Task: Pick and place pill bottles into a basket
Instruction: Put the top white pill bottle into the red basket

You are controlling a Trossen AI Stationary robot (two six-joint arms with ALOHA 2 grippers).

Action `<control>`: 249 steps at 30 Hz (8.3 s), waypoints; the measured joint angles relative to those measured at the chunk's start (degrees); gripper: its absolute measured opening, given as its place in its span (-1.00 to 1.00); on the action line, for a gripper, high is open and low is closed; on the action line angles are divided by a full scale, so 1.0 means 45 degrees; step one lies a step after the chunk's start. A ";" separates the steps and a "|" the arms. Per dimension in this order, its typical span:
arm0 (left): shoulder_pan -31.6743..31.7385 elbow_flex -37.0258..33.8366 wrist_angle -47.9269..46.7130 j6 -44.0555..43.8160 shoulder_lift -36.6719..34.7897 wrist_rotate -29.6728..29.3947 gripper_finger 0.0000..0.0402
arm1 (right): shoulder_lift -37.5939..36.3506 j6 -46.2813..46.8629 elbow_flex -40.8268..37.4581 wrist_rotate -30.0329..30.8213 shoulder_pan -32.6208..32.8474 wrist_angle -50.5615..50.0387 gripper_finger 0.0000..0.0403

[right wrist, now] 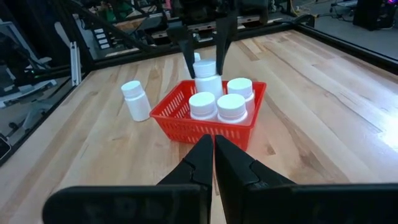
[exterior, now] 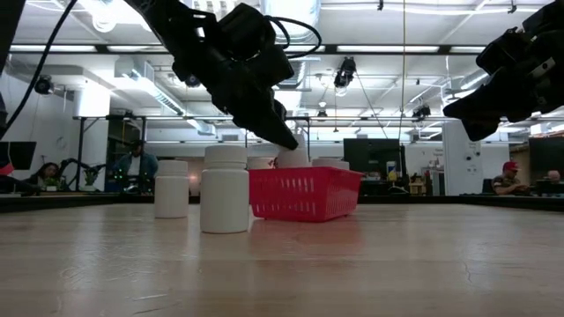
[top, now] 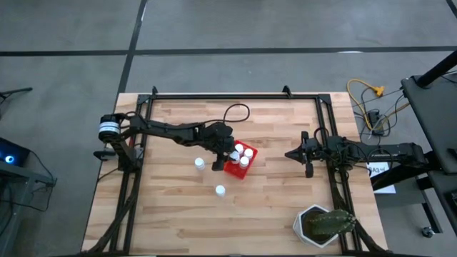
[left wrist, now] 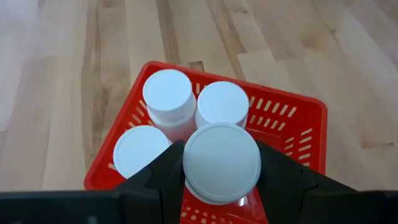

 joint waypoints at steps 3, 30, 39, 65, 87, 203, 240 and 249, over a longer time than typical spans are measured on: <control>0.0000 -0.0008 0.0030 0.0033 0.0164 -0.0231 -0.27 | 0.0001 0.0000 0.0000 0.0008 -0.0001 0.0000 -0.96; 0.0000 -0.0120 0.0005 -0.0050 0.0180 -0.0608 -0.27 | 0.0000 0.0025 0.0000 0.0010 -0.0003 0.0000 -0.96; -0.0005 -0.0148 0.0006 -0.0054 0.0175 -0.0608 -0.27 | 0.0000 0.0005 0.0000 0.0010 0.0000 0.0000 -0.96; 0.0015 -0.0268 0.0931 -0.0514 0.1019 -0.0733 -0.27 | 0.0012 0.0046 0.0000 0.0009 0.0000 -0.0002 -0.96; 0.0005 0.0061 0.0954 -0.0734 0.1428 -0.0659 -0.06 | 0.0112 0.0015 0.0005 -0.0005 0.0000 0.0000 -0.96; -0.0549 -0.9212 0.3203 -0.4401 -1.3378 -0.2283 -0.98 | 0.0350 0.1999 0.0473 0.2006 -0.0010 0.4109 -0.96; -0.0525 -1.1976 0.7875 -0.6796 -1.3450 -0.2478 -0.94 | 0.3639 0.1418 0.2822 0.3092 -0.0029 0.3997 -0.86; -0.0525 -1.1981 0.7428 -0.7406 -1.3461 -0.2482 -0.53 | 0.3635 0.0047 0.2765 0.3356 -0.0029 0.3943 -0.86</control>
